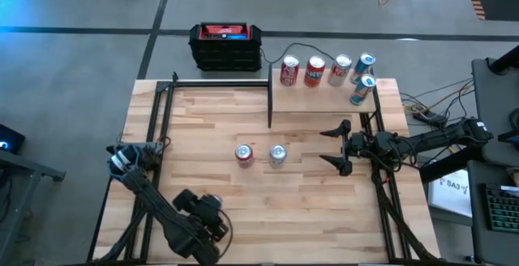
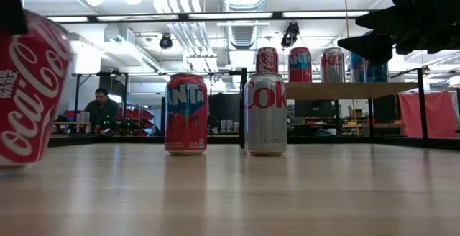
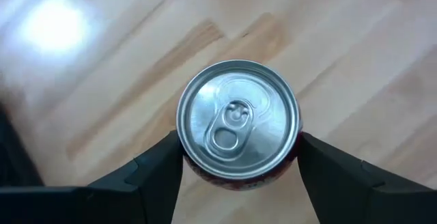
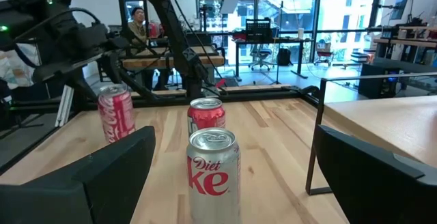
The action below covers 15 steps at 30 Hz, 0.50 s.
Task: Place canned beverage on shelf
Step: Move the red white soda can to the bottom right of the red soda can
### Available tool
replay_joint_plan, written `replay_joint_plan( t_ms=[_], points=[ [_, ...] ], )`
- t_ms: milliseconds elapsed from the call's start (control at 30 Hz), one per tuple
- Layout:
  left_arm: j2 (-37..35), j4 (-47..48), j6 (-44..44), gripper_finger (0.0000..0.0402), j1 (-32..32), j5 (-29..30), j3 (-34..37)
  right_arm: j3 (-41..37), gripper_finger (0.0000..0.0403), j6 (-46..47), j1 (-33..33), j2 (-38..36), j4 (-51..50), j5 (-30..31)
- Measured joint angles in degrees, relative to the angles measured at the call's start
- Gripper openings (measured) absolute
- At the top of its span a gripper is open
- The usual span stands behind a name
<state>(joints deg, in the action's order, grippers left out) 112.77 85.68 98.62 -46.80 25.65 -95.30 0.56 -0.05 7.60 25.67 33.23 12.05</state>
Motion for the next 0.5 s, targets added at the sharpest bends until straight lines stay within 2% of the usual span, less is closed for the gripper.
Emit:
replay_joint_plan(
  t_ms=[200,400,500],
  points=[
    [-0.11,-3.48,-18.21,0.0241,1.89,3.93,-0.36,0.01,0.0383,0.00,-0.01,0.00,0.01,0.00],
    [-0.45,-4.16,-22.90,0.0230,2.09,10.65,-0.56,0.02,0.0383,0.00,0.00,0.00,0.00,0.00],
    [-0.52,-5.75,-25.55,0.0221,2.27,11.48,-0.60,0.02,0.0383,0.01,-0.02,0.00,0.01,0.00]
  ],
)
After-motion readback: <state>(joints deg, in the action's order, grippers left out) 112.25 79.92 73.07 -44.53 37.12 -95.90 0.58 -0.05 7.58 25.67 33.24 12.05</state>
